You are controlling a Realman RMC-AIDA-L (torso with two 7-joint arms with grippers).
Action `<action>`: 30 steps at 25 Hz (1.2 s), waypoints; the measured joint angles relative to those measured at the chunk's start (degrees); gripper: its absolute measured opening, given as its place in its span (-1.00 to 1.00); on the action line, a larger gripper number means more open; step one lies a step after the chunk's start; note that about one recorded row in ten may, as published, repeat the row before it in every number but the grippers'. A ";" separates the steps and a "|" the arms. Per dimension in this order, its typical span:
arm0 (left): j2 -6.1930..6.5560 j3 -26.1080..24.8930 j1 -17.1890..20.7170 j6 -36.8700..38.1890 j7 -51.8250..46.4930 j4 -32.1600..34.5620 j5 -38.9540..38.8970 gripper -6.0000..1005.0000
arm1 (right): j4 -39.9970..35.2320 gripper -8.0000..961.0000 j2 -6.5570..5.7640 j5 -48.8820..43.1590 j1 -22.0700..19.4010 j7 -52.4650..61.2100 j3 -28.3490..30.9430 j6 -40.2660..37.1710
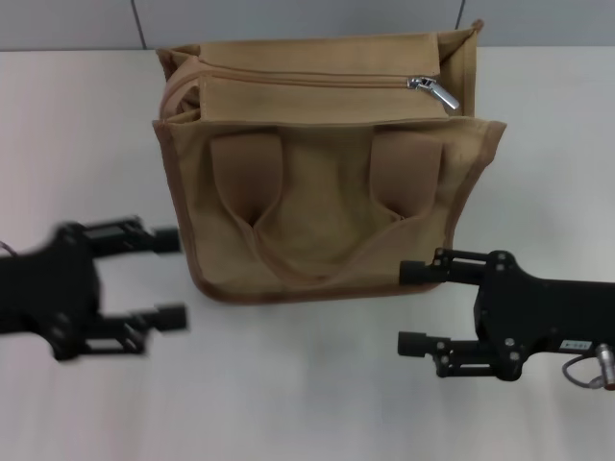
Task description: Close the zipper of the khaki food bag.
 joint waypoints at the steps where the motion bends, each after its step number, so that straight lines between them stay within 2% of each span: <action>1: 0.00 0.00 0.00 0.00 0.00 0.00 0.00 0.48 | 0.39 0.53 0.02 0.00 0.16 0.00 -0.52 0.33; 4: -3.25 2.02 0.00 -2.21 4.63 -0.97 3.84 0.55 | 1.76 0.53 0.02 0.00 0.81 0.00 -2.56 2.04; 5: -3.25 2.02 0.00 -2.21 4.63 -0.97 3.84 0.55 | 1.76 0.53 0.02 0.00 0.81 0.00 -2.56 2.04; 7: -4.59 2.08 0.02 -3.79 5.53 -1.18 6.11 0.55 | 2.60 0.53 0.02 0.00 1.30 0.00 -3.53 2.88; 9: -5.24 2.28 -0.02 -4.53 5.86 -1.19 6.94 0.55 | 2.96 0.53 0.02 0.00 1.52 0.00 -4.07 3.32; 18: -5.91 2.26 -0.03 -4.63 6.76 -1.51 7.31 0.55 | 3.08 0.53 0.02 0.01 1.61 -0.01 -4.35 3.63; 30: -5.60 2.09 -0.04 -4.34 6.80 -1.96 7.31 0.54 | 3.46 0.53 0.01 0.01 1.53 -0.02 -4.48 3.60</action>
